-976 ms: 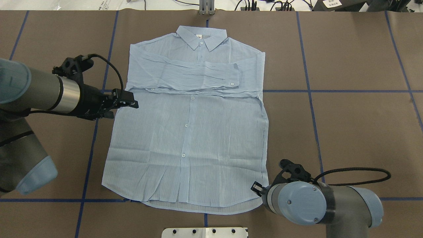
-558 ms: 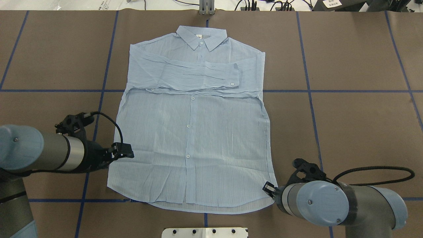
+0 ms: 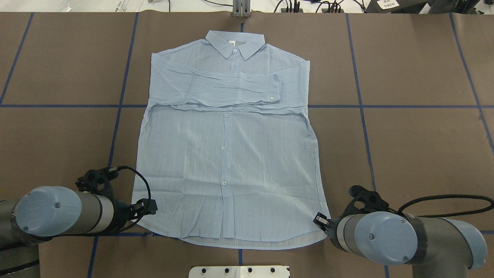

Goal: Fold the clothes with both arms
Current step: 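Release the sleeve and move both grippers to the hem corners nearest the robot, then grasp both hem corners with the left and right grippers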

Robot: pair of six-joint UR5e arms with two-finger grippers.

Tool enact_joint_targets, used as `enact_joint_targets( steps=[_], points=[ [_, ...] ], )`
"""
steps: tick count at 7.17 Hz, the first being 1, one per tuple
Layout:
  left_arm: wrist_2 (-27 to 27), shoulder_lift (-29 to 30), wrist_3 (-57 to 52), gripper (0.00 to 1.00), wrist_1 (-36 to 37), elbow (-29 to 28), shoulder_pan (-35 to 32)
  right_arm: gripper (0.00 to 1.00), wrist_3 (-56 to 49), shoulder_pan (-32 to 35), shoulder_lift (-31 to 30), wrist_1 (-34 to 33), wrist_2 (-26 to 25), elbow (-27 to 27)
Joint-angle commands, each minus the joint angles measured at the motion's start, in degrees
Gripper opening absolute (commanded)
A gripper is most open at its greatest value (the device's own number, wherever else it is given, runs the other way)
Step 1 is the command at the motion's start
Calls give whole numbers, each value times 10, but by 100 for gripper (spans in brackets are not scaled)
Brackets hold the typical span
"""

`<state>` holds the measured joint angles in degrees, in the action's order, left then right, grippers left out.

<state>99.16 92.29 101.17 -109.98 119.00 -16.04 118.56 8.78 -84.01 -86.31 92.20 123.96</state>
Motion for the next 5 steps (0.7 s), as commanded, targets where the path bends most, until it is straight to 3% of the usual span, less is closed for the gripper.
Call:
enact_joint_targets(
  steps=[1, 4, 5],
  points=[
    [-4, -2, 3, 87, 7, -6, 7, 0, 0, -1, 0, 0, 0, 0],
    [-5, -4, 3, 75, 7, -20, 7, 0, 0, -1, -1, 0, -1, 0],
    [-5, -4, 3, 62, 8, -20, 7, 0, 0, -1, -1, 0, -1, 0]
  ],
)
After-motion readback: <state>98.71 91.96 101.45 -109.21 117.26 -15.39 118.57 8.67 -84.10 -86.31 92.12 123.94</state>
